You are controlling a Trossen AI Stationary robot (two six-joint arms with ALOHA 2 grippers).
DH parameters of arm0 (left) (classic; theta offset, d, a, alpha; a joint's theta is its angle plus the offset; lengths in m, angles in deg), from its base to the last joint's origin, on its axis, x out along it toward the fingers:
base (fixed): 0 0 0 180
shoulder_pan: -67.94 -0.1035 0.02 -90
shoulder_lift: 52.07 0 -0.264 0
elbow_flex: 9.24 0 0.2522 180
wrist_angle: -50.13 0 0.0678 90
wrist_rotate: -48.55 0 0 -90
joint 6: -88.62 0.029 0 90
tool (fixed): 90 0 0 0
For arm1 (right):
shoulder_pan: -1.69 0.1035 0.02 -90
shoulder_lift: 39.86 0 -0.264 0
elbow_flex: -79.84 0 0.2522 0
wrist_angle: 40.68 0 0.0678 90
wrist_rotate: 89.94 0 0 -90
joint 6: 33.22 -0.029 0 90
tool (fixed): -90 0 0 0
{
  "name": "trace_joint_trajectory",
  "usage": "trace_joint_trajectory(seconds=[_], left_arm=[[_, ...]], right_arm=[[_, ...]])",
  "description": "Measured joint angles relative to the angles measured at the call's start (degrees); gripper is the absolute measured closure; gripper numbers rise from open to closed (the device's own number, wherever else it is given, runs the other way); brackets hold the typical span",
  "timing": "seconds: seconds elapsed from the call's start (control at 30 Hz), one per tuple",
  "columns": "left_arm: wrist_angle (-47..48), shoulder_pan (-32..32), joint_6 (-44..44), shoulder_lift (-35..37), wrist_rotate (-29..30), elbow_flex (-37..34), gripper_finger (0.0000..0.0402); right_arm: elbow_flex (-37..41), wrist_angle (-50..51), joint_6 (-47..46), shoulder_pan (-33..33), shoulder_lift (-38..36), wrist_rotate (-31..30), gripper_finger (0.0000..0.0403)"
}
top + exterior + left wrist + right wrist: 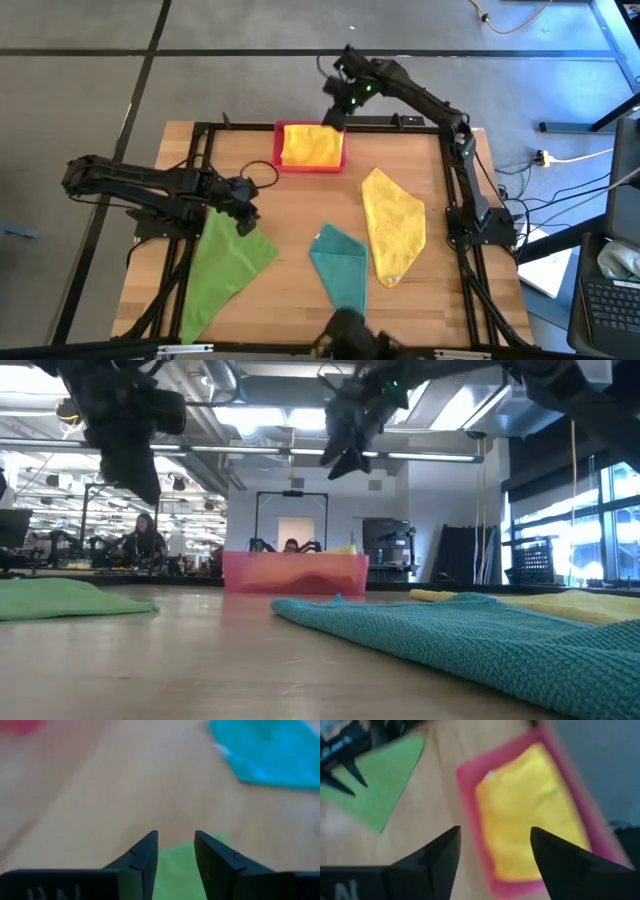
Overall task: Fold microfiber towels
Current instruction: Adjust the green microfiber cloth
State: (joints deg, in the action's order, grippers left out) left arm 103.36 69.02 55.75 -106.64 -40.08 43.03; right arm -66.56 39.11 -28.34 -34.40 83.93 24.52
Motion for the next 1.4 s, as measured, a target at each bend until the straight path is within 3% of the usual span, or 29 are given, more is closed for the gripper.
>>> trace_joint_trajectory(seconds=[0.07,0.13,0.27,0.4,0.5,0.6,0.8,0.97,1.13,1.27,1.4], left_arm=[[-3.2,0.2,4.7,-0.4,-7.1,-0.6,0.0282],[-3.6,0.6,5.5,-1.3,-9.5,-0.8,0.0282],[-5.9,0.9,0.6,-5.3,-7.5,-0.9,0.0282],[-10.3,5.5,6.2,-10.7,-8.0,-0.9,0.0282],[-11.6,7.6,3.7,-13.7,-9.4,-0.9,0.0282],[-12.8,10.1,-2.7,-14.8,-9.4,-0.9,0.0282],[-16.9,16.5,-13.3,-16.1,-1.5,-0.9,0.0282],[-21.8,20.1,-13.7,-21.2,2.4,-0.1,0.0282],[-18.6,22.2,-10.9,-28.8,6.3,4.0,0.0282],[-9.9,22.3,-17.0,-35.1,8.1,7.2,0.0282],[-10.0,22.3,-18.9,-39.1,7.9,9.6,0.0282]], right_arm=[[0.1,4.0,1.5,2.3,-0.1,-0.7,0.0168],[0.2,8.6,3.1,4.6,-0.1,-0.9,0.0173],[2.1,12.3,4.0,9.3,-0.2,-2.6,0.0182],[7.3,12.8,1.8,12.0,-1.1,-3.1,0.0194],[14.1,12.0,0.9,14.0,-3.4,-0.8,0.0204],[23.7,8.4,-1.7,16.3,-7.3,0.2,0.0216],[46.0,-7.6,-11.4,20.8,-19.6,0.2,0.0236],[60.8,-18.1,-18.3,24.3,-29.2,1.7,0.0242],[71.2,-25.4,-22.1,27.4,-36.7,6.6,0.0242],[77.2,-27.9,-26.3,29.2,-40.9,6.7,0.0242],[81.8,-30.0,-30.3,31.7,-44.6,6.7,0.0242]])
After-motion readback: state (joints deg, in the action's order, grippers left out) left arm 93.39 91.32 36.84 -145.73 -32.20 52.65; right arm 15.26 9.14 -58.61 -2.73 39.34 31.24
